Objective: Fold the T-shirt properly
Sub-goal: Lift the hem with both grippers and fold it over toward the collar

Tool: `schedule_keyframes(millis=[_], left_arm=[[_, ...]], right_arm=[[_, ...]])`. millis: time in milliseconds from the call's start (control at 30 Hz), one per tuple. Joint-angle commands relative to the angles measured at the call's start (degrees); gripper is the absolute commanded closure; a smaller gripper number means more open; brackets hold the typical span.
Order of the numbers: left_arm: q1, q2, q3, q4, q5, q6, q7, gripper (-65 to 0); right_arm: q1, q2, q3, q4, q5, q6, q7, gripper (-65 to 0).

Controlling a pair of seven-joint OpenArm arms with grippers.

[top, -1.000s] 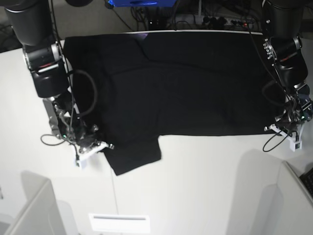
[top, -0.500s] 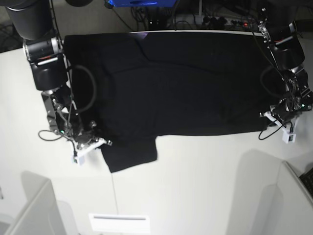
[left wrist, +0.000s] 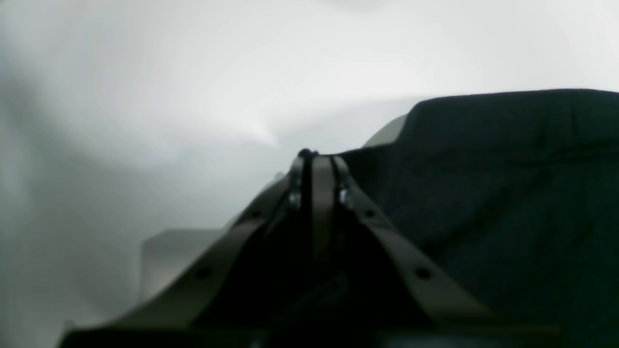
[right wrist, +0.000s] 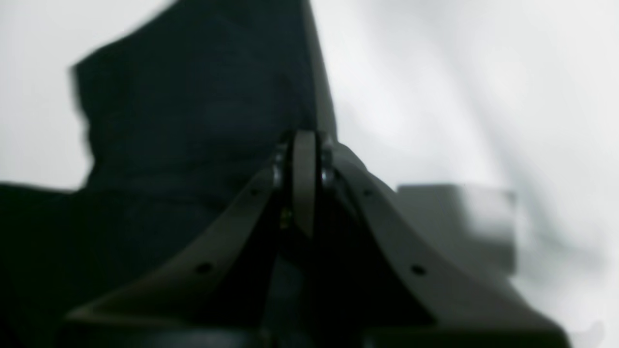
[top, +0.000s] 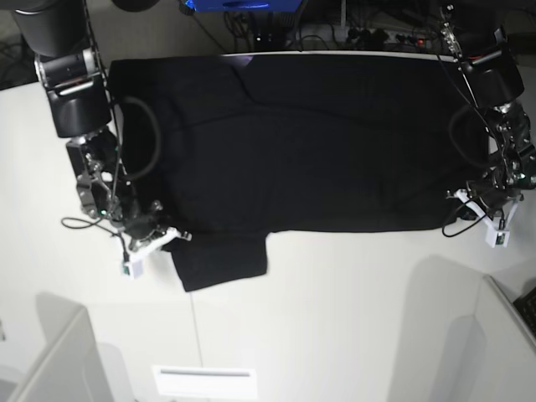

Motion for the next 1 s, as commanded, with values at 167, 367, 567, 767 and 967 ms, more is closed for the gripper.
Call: schedule_keyframes(millis=[167, 367, 567, 767, 967], left_arm=[[-1.0, -1.0, -6.5, 1.5, -0.6, 0.0, 0.5, 0.0], [1.7, -0.9, -7.1, 11.3, -0.6, -0.1, 5.1, 0.0], [5.0, -0.2, -7.1, 17.0, -0.6, -0.1, 5.2, 0.0], [6.0, 2.3, -14.6, 21.3, -0.6, -0.3, 11.6, 0.0], [9.7, 2.6, -15.7, 28.0, -0.6, -6.3, 15.0, 0.0]], right_arm=[[-0.8, 2.0, 0.4, 5.3, 0.4, 0.2, 1.6, 0.0], [-4.2, 2.0, 4.3, 10.5, 0.4, 0.2, 1.4, 0.0], [-8.4, 2.1, 8.8, 14.7, 0.4, 0.2, 1.3, 0.0], [-11.9, 2.2, 8.9, 18.8, 0.4, 0.2, 1.2, 0.0], [-15.6, 3.4, 9.0, 23.8, 0.8, 0.2, 1.2, 0.0]])
